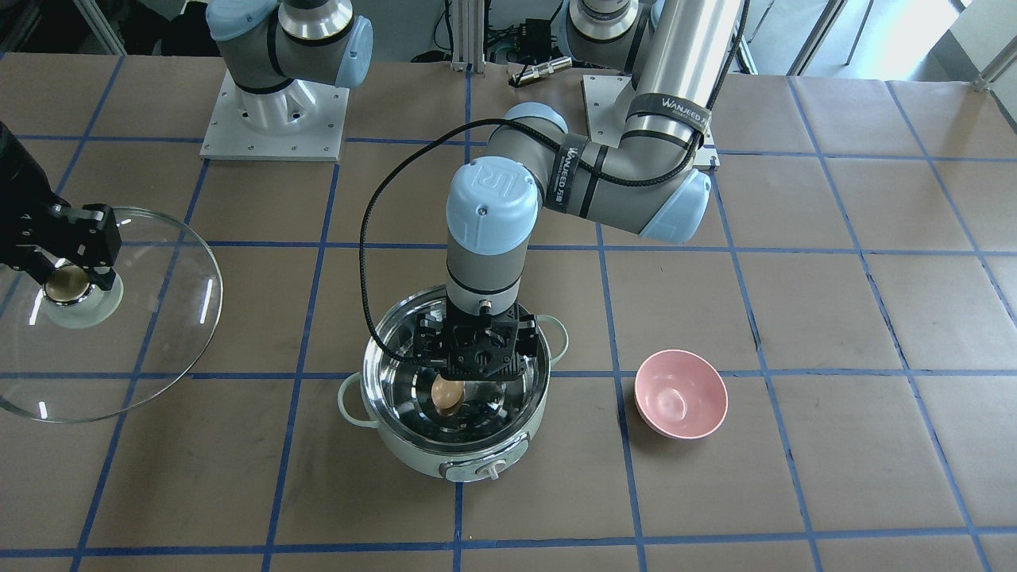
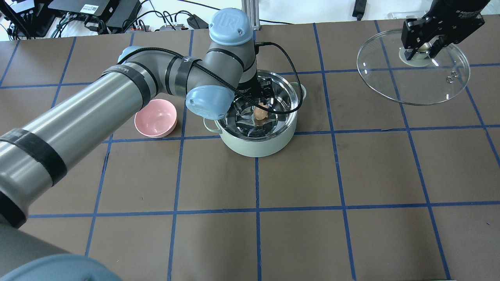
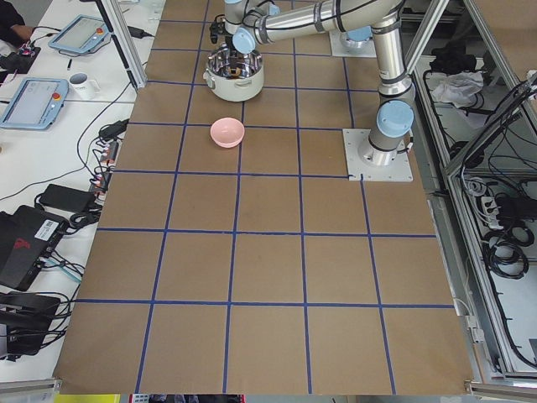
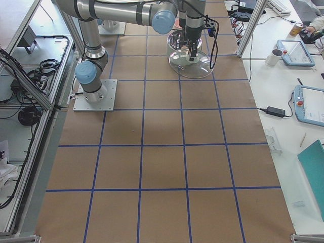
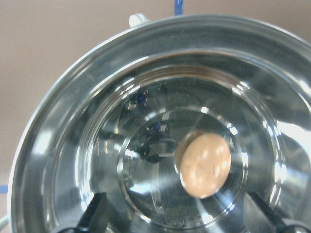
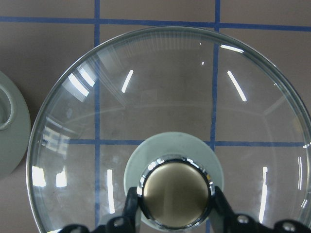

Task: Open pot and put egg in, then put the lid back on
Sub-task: 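Lower the egg into the pot with the left gripper, then open the left gripper and raise it away from the pot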

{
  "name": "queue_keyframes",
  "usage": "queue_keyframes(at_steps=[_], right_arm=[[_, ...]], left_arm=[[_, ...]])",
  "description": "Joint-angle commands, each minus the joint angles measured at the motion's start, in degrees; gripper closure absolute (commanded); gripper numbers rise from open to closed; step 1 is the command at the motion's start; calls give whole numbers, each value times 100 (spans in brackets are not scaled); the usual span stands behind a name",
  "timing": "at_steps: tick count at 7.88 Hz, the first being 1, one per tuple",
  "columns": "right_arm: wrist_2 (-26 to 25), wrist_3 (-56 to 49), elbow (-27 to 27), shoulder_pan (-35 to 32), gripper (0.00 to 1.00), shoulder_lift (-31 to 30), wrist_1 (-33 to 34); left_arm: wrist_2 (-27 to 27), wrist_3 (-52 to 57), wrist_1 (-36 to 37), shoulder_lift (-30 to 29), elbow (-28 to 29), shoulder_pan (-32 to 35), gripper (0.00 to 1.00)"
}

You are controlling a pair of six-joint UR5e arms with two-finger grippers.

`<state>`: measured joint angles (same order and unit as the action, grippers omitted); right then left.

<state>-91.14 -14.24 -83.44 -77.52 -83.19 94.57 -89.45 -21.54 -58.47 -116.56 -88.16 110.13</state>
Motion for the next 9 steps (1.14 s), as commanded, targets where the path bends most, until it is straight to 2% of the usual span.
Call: queue_keyframes(at_steps=[1,3,4,7,9], right_arm=[[0,26,-5,0,97,-21,0],[87,375,3,-53,97,-30,-9],[96,691,21,-175,97,-30,-9],[44,1929,38,-1000,97,48,96],[35,2957,152,-1684,97,337,324]], left_arm=[[24,9,-1336,886,88,-9,0],[7,97,-2060,1266,290,-219,0],[15,402,-2315,1354,291,-568,0],[-20,1711,-3096,1731,291,-1887,0],[-37,1723,-3249,1943,291,-1961,0]])
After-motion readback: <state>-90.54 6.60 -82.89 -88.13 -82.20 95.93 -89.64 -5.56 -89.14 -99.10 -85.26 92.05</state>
